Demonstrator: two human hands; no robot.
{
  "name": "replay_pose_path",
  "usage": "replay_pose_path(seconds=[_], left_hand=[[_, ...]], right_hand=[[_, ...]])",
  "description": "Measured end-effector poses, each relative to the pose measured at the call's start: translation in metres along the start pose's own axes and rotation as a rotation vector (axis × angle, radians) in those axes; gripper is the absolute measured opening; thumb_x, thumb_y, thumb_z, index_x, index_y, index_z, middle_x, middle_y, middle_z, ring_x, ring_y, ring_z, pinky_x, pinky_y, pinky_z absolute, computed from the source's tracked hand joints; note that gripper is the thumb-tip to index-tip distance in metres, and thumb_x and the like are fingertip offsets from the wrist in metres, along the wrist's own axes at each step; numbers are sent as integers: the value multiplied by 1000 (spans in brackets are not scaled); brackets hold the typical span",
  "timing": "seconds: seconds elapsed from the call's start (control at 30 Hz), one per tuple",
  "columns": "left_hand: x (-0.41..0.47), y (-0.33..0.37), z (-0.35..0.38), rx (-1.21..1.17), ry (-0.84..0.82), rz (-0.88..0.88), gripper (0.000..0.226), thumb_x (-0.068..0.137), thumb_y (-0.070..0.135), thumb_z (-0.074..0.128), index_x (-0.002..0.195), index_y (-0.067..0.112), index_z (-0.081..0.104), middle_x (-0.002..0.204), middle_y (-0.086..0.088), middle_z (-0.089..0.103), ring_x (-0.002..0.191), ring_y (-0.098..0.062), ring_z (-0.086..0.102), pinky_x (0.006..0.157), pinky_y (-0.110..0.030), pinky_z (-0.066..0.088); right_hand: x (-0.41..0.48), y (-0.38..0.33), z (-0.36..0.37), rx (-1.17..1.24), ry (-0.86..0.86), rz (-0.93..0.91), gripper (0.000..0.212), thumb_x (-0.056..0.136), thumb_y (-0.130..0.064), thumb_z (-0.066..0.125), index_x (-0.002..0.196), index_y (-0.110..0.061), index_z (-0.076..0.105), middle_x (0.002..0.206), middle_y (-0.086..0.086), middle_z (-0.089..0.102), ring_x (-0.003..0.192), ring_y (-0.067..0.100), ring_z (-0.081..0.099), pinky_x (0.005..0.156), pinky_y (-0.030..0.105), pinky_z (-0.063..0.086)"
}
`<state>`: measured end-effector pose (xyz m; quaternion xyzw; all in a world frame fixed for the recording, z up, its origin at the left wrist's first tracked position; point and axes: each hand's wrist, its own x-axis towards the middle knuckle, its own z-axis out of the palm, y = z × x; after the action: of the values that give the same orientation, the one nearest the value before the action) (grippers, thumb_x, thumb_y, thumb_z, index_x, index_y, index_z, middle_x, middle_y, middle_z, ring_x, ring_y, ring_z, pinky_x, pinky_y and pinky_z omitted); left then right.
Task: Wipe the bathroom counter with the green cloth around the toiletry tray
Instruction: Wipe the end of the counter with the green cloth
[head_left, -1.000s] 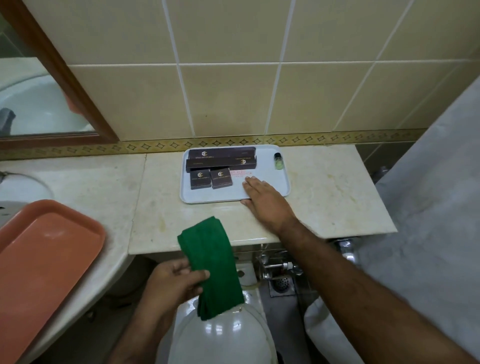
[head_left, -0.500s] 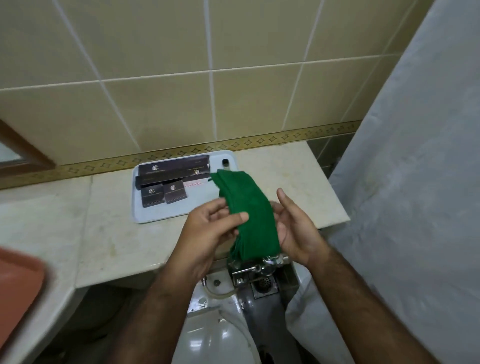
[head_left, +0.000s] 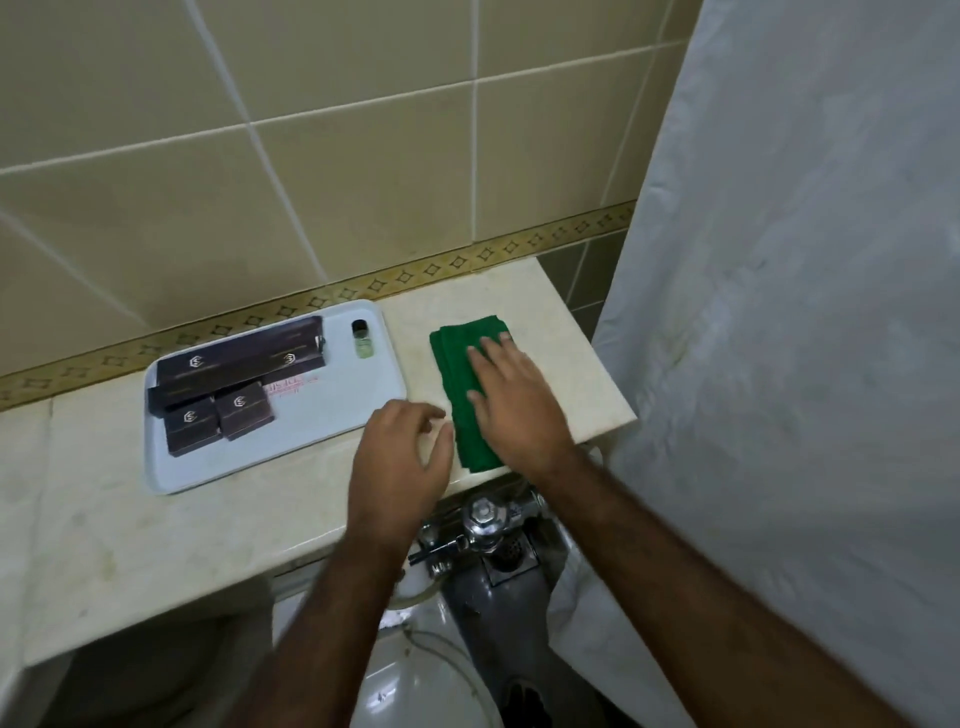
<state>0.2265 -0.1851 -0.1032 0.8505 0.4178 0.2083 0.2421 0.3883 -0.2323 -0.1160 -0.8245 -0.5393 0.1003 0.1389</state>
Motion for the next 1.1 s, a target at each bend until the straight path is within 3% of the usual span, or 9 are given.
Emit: replay_pose_path(seconds=[0.07, 0.13, 0.2, 0.27, 0.47, 0.67, 0.8, 0.93, 1.1], left_hand=[[-35, -27, -5, 86, 55, 147, 33, 99, 37, 55, 113, 12, 71, 109, -3, 66, 107, -22, 58, 93, -27, 43], [-61, -55, -6, 209, -23, 164, 54, 104, 46, 42, 130, 6, 65, 131, -11, 62, 126, -30, 54, 108, -39, 44], [-75, -70, -3, 361, -136, 132, 71, 103, 53, 33, 148, 2, 50, 156, -16, 47, 147, -34, 40, 119, -47, 34], [-81, -76, 2, 482, -219, 147, 81, 101, 60, 31, 157, 0, 35, 166, -16, 29, 155, -33, 25, 124, -49, 26], [-82, -80, 4, 533, -268, 155, 90, 101, 69, 23, 161, 2, 22, 171, -16, 13, 159, -29, 11, 125, -51, 22], [-82, -80, -1, 485, -281, 180, 93, 99, 72, 23, 161, 3, 21, 171, -14, 12, 159, -27, 10, 125, -51, 22], [-83, -79, -5, 470, -295, 182, 94, 99, 73, 22, 162, 3, 18, 172, -14, 8, 159, -27, 6, 125, -51, 22], [-83, -81, -3, 459, -291, 179, 96, 98, 75, 21, 162, 4, 16, 172, -13, 7, 160, -26, 4, 127, -50, 19], [-82, -80, -6, 394, -313, 154, 91, 99, 73, 12, 164, 9, 12, 173, -6, 1, 160, -20, -4, 128, -44, 9]], right_hand=[[10, -6, 12, -64, -89, -50, 66, 110, -42, 35, 166, -12, 19, 176, 7, 13, 163, 24, 5, 132, 45, 8], [16, -5, 21, -93, -106, -37, 69, 110, -46, 29, 167, -11, 12, 177, 8, 7, 164, 23, 2, 133, 45, 5], [20, 1, 25, -85, -98, -6, 71, 110, -49, 25, 167, -11, 9, 177, 8, 4, 164, 24, 1, 133, 44, 3], [24, 13, 23, -81, -61, 88, 72, 109, -51, 23, 167, -9, 7, 176, 10, 5, 163, 26, 2, 132, 45, 4], [26, 38, 10, -149, 60, 408, 74, 109, -50, 22, 166, -4, 13, 175, 15, 13, 163, 31, 11, 131, 50, 12], [-29, -16, 38, -145, -76, 23, 75, 106, -57, 17, 167, -14, 10, 176, 5, 8, 163, 23, 4, 132, 48, 9], [-41, 13, 28, -148, -19, 185, 73, 107, -56, 22, 167, -14, 12, 176, 8, 12, 163, 26, 8, 132, 49, 10], [5, 33, 13, -159, 23, 394, 77, 108, -55, 21, 166, -6, 13, 176, 14, 12, 163, 30, 9, 131, 51, 11], [37, -5, 22, -160, -39, 162, 76, 106, -52, 21, 167, -9, 6, 176, 11, 5, 163, 27, 3, 132, 50, 8]])
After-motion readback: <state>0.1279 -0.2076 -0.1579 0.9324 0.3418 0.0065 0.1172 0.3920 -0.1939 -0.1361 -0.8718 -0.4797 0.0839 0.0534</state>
